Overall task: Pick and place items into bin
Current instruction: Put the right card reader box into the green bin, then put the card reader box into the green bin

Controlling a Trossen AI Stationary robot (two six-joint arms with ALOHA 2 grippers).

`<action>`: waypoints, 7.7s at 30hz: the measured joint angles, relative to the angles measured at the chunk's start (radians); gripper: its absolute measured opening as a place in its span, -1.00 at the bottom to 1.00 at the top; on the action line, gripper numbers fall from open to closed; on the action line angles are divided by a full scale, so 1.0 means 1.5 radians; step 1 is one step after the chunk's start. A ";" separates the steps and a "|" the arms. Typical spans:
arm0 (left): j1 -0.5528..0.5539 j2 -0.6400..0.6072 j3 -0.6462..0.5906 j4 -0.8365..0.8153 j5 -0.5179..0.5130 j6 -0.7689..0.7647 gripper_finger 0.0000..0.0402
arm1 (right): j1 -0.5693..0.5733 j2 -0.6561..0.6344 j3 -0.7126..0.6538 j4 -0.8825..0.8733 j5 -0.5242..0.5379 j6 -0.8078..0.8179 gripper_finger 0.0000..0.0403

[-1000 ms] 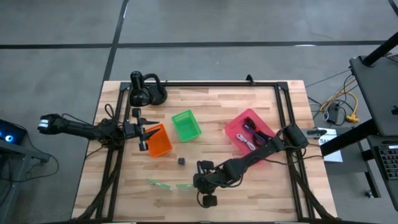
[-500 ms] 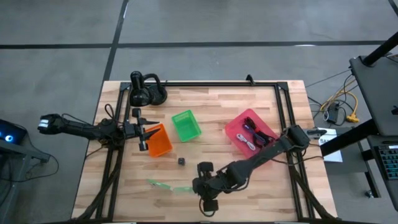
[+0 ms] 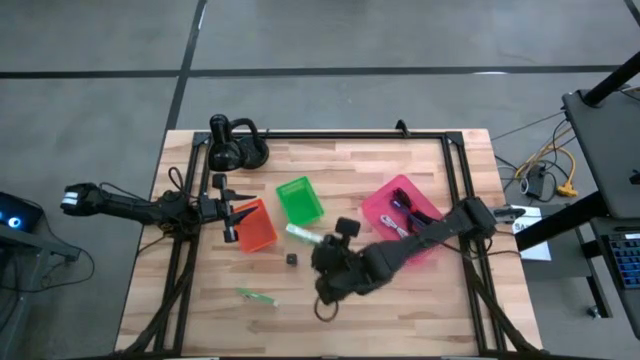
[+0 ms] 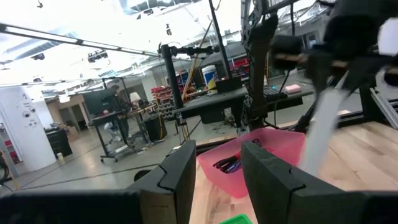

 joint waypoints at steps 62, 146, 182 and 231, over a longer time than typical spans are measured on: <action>0.000 0.002 0.000 0.000 0.000 0.002 -0.44 | -0.325 0.001 -0.172 0.267 -0.330 -0.055 -0.62; -0.041 0.430 0.488 -0.332 0.148 -0.115 -0.05 | -0.161 -0.598 -1.118 1.419 -0.187 -0.753 -0.96; -0.297 0.840 0.895 -1.140 0.216 -0.811 0.22 | -0.177 -0.598 -1.119 1.414 -0.187 -0.739 -0.96; -0.336 0.921 0.907 -1.153 0.237 -0.584 -0.58 | -0.209 -0.598 -1.119 1.379 -0.187 -0.727 -0.96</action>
